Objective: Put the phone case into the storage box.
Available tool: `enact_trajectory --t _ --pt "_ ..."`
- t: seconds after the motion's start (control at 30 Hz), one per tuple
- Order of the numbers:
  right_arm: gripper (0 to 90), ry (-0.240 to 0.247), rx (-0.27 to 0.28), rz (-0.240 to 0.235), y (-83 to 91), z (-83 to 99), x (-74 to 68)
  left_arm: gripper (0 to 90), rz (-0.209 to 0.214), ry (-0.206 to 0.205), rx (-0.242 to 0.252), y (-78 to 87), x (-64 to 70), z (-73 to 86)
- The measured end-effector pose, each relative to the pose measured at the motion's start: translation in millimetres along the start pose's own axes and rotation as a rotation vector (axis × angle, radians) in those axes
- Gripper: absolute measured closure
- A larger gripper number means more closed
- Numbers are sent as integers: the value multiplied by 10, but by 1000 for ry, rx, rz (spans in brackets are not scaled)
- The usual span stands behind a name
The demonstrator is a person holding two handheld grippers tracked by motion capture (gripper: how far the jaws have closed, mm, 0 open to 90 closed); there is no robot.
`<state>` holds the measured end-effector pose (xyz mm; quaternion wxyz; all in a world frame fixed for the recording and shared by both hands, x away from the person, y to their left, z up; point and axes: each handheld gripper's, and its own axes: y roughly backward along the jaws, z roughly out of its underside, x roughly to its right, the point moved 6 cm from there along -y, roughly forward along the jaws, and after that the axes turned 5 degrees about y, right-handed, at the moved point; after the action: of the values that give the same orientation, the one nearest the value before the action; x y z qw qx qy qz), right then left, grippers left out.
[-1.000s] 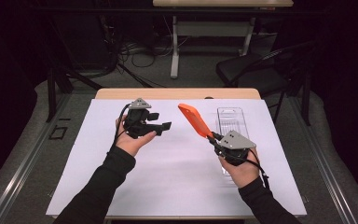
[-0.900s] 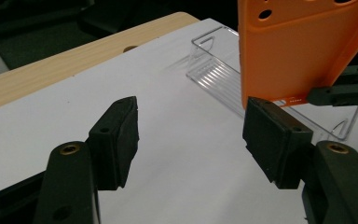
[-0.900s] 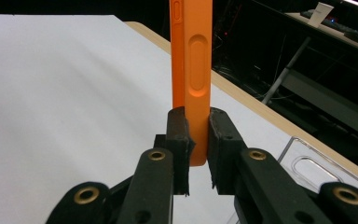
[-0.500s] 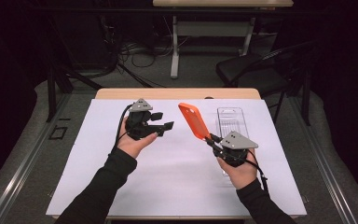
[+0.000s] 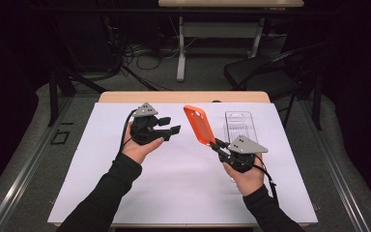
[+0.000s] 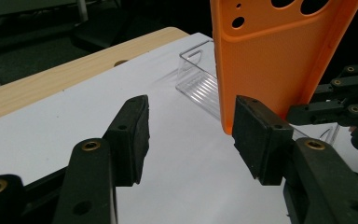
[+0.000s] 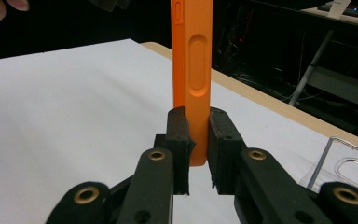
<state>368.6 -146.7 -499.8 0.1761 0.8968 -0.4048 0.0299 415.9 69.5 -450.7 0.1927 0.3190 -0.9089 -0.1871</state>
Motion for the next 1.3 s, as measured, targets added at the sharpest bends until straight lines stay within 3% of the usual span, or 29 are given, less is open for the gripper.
enact_trajectory --t 0.1,0.17,0.4,0.63,0.93,1.3 --pt "805 -7 3 -5 -2 1 8 452 -1 -7 2 4 -4 0" --pt "805 -20 11 -35 -8 2 18 425 5 1 9 14 -7 -1" --pt "805 -33 36 -94 -21 -4 -5 404 81 14 9 26 30 12" --pt "805 -97 76 -189 -46 -22 -44 399 140 -5 5 43 60 46" --pt "805 -127 96 -236 -43 -36 -35 421 151 -16 -2 93 39 54" --pt "805 -104 101 -274 -27 -40 -54 455 153 -61 -17 103 59 67"
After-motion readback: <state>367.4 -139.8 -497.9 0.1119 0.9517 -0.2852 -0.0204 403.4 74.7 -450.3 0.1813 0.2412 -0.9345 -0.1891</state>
